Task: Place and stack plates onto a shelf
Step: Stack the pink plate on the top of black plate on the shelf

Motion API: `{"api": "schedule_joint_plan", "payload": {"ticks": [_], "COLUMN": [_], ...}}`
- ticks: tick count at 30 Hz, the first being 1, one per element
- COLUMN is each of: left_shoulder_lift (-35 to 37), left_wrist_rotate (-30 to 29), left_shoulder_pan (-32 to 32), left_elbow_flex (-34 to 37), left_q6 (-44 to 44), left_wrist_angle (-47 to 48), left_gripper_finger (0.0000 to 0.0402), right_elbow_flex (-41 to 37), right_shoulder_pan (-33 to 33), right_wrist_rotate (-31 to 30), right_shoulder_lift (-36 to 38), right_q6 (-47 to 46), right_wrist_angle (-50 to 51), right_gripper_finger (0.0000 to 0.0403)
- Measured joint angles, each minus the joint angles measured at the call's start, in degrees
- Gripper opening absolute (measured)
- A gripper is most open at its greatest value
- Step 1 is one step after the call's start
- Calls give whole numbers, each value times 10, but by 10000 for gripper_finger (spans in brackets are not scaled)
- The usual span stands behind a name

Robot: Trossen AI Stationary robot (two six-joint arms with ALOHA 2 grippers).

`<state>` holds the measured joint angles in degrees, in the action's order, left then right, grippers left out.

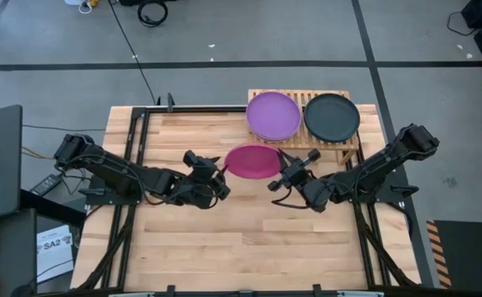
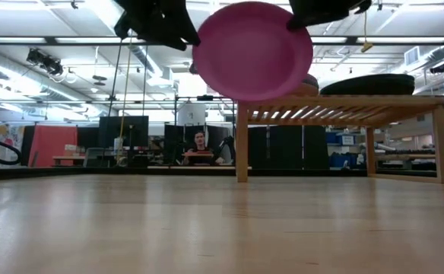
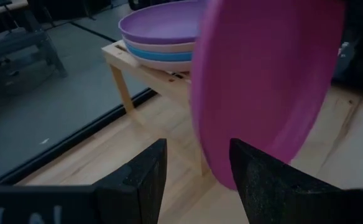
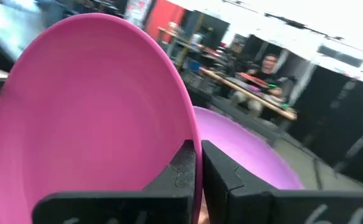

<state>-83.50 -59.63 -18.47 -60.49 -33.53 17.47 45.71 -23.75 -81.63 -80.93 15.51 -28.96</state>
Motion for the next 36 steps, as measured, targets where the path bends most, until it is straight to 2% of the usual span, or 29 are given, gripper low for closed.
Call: {"api": "schedule_joint_plan", "payload": {"ticks": [9, 15, 21, 29, 36], "left_shoulder_lift": [0, 0, 0, 0, 0], "left_wrist_rotate": [1, 1, 1, 2, 6], "left_shoulder_pan": [4, 4, 4, 4, 4], "left_elbow_flex": [0, 0, 0, 0, 0], "left_q6": [9, 16, 17, 19, 18], "left_wrist_angle": [-2, -2, -1, 0, 1], "left_gripper_finger": [181, 181, 181, 181, 181], "right_elbow_flex": [37, 89, 175, 291, 319], "right_shoulder_pan": [15, 39, 65, 108, 147], "right_wrist_rotate": [-18, -47, -81, -74, -73], "right_shoulder_lift": [2, 2, 2, 47, 132], "right_q6": [38, 121, 269, 286, 286], "right_wrist_angle": [-2, -2, -1, 82, 133], "right_gripper_finger": [16, 16, 16, 16, 16]}}
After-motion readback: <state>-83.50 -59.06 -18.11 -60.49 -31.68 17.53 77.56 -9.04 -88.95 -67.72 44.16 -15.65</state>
